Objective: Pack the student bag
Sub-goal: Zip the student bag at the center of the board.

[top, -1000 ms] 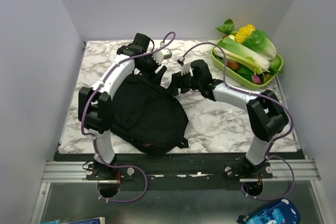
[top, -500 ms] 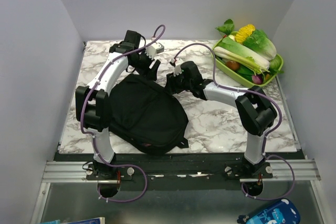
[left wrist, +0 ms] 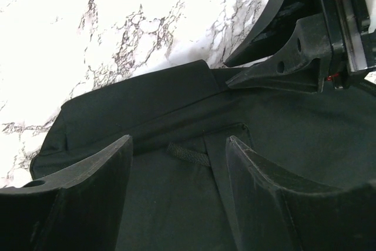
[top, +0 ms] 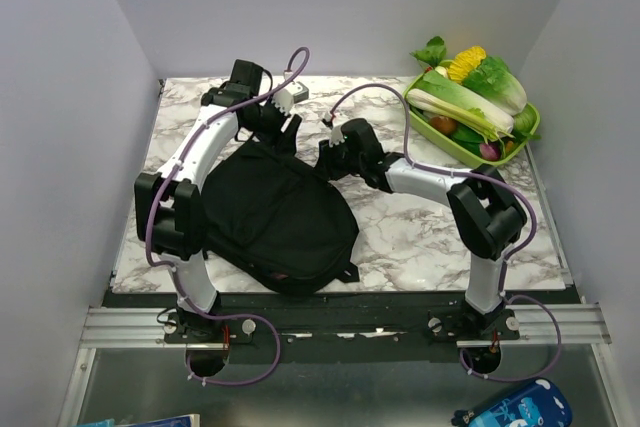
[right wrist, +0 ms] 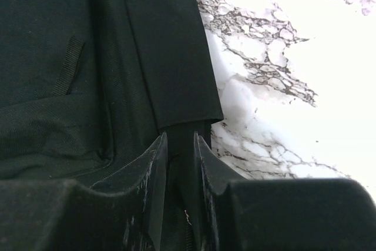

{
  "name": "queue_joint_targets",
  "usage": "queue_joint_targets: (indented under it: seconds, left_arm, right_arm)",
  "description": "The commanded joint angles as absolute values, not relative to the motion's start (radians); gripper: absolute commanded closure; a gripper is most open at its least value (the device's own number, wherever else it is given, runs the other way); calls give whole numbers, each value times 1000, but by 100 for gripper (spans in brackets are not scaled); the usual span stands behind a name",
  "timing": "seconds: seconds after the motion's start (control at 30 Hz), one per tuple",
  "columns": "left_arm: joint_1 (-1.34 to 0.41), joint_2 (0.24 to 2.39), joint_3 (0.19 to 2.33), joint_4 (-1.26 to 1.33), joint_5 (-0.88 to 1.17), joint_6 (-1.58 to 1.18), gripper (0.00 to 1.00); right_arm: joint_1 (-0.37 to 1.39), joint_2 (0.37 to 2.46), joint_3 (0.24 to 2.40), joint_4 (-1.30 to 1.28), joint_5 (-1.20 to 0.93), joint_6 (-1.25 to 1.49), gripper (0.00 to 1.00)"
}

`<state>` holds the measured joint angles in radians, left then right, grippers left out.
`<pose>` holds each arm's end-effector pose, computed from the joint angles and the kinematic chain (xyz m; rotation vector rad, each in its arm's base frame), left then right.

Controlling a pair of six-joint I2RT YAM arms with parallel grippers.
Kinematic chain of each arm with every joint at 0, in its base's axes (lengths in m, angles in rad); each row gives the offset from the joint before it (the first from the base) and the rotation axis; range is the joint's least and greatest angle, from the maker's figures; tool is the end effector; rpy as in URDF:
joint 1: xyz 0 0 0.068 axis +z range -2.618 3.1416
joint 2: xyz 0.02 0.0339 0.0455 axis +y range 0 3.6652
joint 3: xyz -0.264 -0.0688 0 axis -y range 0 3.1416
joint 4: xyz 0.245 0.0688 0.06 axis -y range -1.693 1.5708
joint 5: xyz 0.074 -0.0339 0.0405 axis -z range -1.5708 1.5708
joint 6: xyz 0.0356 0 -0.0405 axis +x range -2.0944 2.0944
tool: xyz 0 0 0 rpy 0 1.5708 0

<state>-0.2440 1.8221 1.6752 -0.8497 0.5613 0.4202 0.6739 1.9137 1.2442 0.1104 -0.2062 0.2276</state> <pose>0.3771 -0.1134 0.3053 0.9971 2.2510 -0.6406 0.3318 0.2743 0.1994 -0.6117 2.1240 0.7380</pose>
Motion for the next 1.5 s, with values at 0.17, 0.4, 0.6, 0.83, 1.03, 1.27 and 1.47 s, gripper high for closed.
queue_joint_targets:
  seconds: [0.17,0.4,0.6,0.83,1.03,1.27,1.47]
  left_arm:
    - [-248,1737,1643,-827,554,417,25]
    - [-427,1675,1649,-945,478,535,1]
    - [-494,1709,1606,-922,440,638,1]
    - [-451,1857,1672,-983,564,756,1]
    - [-426,2020,1876,-1185,690,925,1]
    - [-423,2256,2187,-1472,805,1094,1]
    - [-425,2269,2125,-1516,822,1193,1]
  right_arm:
    - [687,1910,1195,106,-172,247,77]
    - [684,1777,1151,123,-91,230,99]
    - [637,1648,1085,173,-127,245,100]
    - [614,1612,1019,195,-170,271,99]
    - [600,1600,994,244,-207,310,100]
    - [597,1575,996,264,-226,322,99]
    - [583,1549,959,302,-230,347,100]
